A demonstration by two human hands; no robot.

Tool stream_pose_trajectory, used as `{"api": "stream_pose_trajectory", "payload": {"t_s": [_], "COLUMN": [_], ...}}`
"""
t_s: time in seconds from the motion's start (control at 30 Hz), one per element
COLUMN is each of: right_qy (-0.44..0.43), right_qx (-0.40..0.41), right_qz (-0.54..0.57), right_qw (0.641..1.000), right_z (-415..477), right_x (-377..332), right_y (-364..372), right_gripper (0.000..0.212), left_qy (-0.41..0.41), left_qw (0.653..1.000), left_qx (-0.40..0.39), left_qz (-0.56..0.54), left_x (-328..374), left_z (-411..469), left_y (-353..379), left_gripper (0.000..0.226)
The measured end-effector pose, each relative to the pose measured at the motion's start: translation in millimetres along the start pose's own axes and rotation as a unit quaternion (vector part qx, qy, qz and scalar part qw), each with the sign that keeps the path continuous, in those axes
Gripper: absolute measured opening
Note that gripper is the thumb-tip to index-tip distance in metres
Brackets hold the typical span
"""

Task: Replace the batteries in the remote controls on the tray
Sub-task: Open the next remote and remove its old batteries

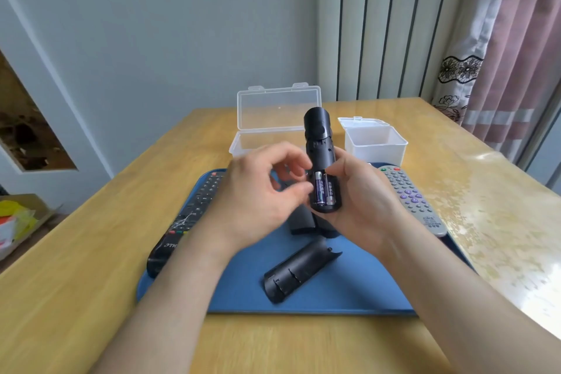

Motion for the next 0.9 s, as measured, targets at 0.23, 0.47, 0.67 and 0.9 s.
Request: {"api": "stream_pose_trajectory", "payload": {"t_s": [0.23,0.47,0.67,0.9], "right_qy": [-0.009,-0.017,-0.030,-0.051], "right_qx": [-0.007,0.004,0.030,0.078], "right_qz": [0.017,-0.021,0.001,-0.007], "right_qw": [1.000,1.000,0.999,0.996], "right_z": [-3,-4,-2,-1], "right_x": [-3,-6,-9,-8], "right_y": [5,5,2,-5], "right_gripper": [0.025,0.017,0.024,0.014], "left_qy": [0.078,0.072,0.063,0.071], "left_qw": [0.995,0.995,0.994,0.990], "left_qx": [-0.034,-0.035,0.000,-0.014], "left_qz": [0.054,0.058,0.086,0.123], "left_x": [6,4,3,3], "left_z": [-7,-5,-3,-4], "left_y": [26,26,25,34], "left_gripper": [0.033,0.043,0.035,0.034]}}
Point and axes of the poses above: each hand's wrist, its own z-axis towards the middle knuckle, its own y-axis out of the palm, x = y × z, the point moved 10 cm from there along z, towards the middle knuckle, and after that the axes turned 15 degrees about -y, right-handed, at the moved point
